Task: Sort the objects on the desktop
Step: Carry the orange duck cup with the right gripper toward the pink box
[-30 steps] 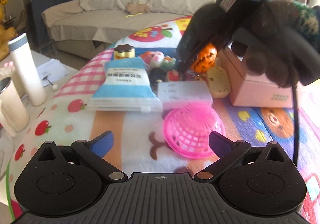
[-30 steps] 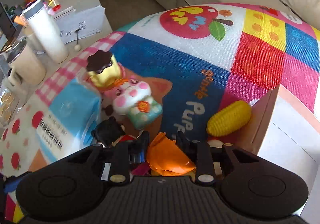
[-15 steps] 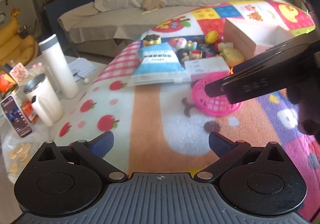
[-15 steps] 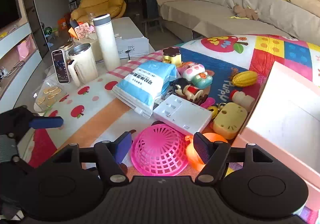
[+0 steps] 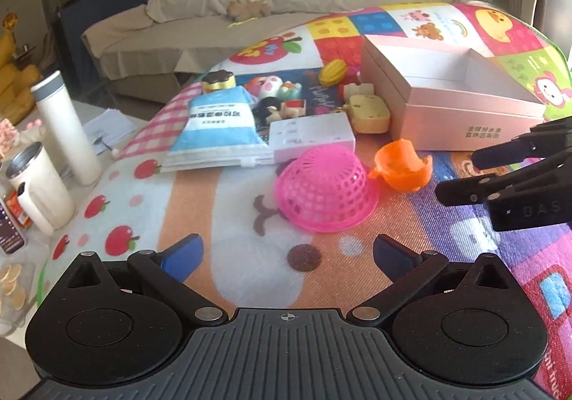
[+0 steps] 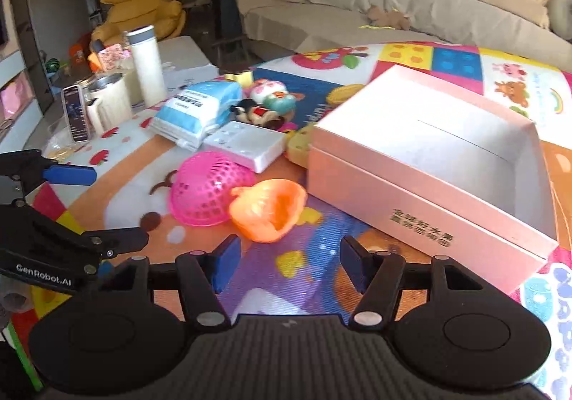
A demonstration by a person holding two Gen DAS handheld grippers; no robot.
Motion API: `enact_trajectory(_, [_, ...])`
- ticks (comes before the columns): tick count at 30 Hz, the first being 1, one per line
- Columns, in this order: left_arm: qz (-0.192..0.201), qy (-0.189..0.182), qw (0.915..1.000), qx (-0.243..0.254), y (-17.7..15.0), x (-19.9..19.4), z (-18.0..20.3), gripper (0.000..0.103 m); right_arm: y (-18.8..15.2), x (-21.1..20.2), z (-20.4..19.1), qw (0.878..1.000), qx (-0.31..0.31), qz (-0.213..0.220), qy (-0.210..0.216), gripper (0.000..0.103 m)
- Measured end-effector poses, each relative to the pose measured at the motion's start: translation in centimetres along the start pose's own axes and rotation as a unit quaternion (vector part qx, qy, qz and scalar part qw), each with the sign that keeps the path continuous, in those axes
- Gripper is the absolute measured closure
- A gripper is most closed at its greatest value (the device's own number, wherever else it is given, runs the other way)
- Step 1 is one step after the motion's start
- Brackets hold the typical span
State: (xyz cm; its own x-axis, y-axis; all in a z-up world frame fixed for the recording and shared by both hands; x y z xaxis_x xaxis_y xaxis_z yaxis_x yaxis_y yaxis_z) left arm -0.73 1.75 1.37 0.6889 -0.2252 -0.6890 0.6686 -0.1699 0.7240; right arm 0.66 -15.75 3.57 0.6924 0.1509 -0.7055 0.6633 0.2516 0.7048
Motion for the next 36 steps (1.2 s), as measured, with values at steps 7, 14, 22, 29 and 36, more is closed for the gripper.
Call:
enact_trajectory(7, [-0.008,0.029,0.9995,-0.003,0.3,0.3,-0.3,0.000,0.8,3.2,-0.5,0.999,0.019,-0.020,0.022,0.044])
enact_trajectory(14, [-0.017,0.032,0.9992,-0.018,1.1,1.4,-0.4,0.000,0.7,2.6,-0.8,1.000,0.001,-0.013,0.015,0.078])
enact_trajectory(22, [-0.009,-0.001,0.9999,-0.008,2.6,4.8,1.8,0.000,-1.9,0.0,1.4,1.000,-0.010,-0.023,-0.018,0.078])
enact_trajectory(29, [0.009,-0.013,0.9998,0.007,2.1,4.3,2.1,0.025,-2.0,-1.3,2.0,1.000,-0.006,0.001,-0.024,0.056])
enact_trajectory(36, [-0.011,-0.029,0.9992,0.026,-1.5,0.0,0.7,0.025,0.3,0.2,0.4,1.000,0.018,0.019,0.008,0.035])
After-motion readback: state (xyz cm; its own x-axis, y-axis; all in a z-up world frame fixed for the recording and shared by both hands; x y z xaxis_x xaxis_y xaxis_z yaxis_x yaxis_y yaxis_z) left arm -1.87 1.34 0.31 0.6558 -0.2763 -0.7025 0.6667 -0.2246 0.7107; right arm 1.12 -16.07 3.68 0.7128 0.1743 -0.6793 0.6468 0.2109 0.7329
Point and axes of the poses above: each gripper's, at about its wrist camera, not at the fingertips, and x roughly the way its jaws point, z to its right, y to its top, the point moved 2 cm from there along x, roughly the way its jaws point, and after that the axes turned 9 degrees about -y, right-handed, at the moved point
